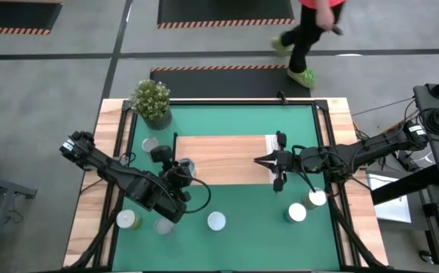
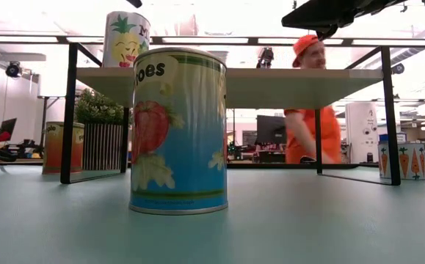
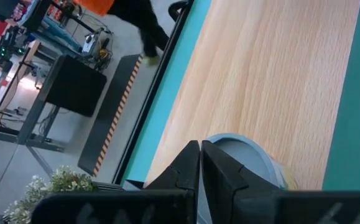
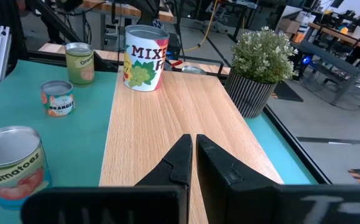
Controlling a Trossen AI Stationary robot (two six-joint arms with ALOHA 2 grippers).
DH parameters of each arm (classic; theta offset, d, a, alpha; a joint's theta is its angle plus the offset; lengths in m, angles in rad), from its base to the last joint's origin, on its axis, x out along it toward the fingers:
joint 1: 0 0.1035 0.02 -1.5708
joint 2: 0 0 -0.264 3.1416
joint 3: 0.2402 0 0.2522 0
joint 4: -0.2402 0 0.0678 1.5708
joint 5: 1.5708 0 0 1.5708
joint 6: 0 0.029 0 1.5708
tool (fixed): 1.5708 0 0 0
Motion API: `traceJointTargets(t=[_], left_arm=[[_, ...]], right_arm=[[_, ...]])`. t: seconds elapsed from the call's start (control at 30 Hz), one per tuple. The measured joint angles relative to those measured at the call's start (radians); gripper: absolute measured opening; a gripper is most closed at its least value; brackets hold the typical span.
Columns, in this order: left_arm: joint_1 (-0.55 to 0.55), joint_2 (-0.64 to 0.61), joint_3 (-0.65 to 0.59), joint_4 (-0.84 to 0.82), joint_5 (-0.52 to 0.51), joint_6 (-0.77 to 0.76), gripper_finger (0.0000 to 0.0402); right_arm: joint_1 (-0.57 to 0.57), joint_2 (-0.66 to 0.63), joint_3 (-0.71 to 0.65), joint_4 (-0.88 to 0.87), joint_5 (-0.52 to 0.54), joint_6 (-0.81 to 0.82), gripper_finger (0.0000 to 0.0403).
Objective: Pick and place cans onto a shelf
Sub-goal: Put the canned of mixed fruits on the shelf
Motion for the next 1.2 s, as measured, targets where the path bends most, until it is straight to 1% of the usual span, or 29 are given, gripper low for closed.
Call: traceJointTargets(t=[0.3,0.5,0.6,0.67,0.97,1.2], left_arm=[[-0.001,0.0,-0.018,0.004,0.003,-0.048,0.0],[-0.001,0.001,-0.063,0.024,0.041,-0.067,0.0],[-0.001,0.001,-0.063,0.031,0.077,-0.057,0.0],[-0.004,0.001,-0.063,0.032,0.079,-0.047,0.0],[-0.01,0.0,-0.063,0.111,0.079,0.107,0.0],[-0.01,-0.002,-0.055,0.121,0.082,0.119,0.0]], right_arm=[[0.0,0.0,0.0,0.0,0.0,0.0,0.0013],[0.0,0.0,0.0,0.0,0.0,-0.002,0.0013],[0.0,0.0,0.0,0.0,0.0,-0.002,0.0013],[0.0,0.0,0.0,0.0,0.0,-0.002,0.0013],[0.0,0.0,0.0,0.0,0.0,-0.002,0.0013],[0.0,0.0,0.0,0.0,0.0,-0.002,0.0013]])
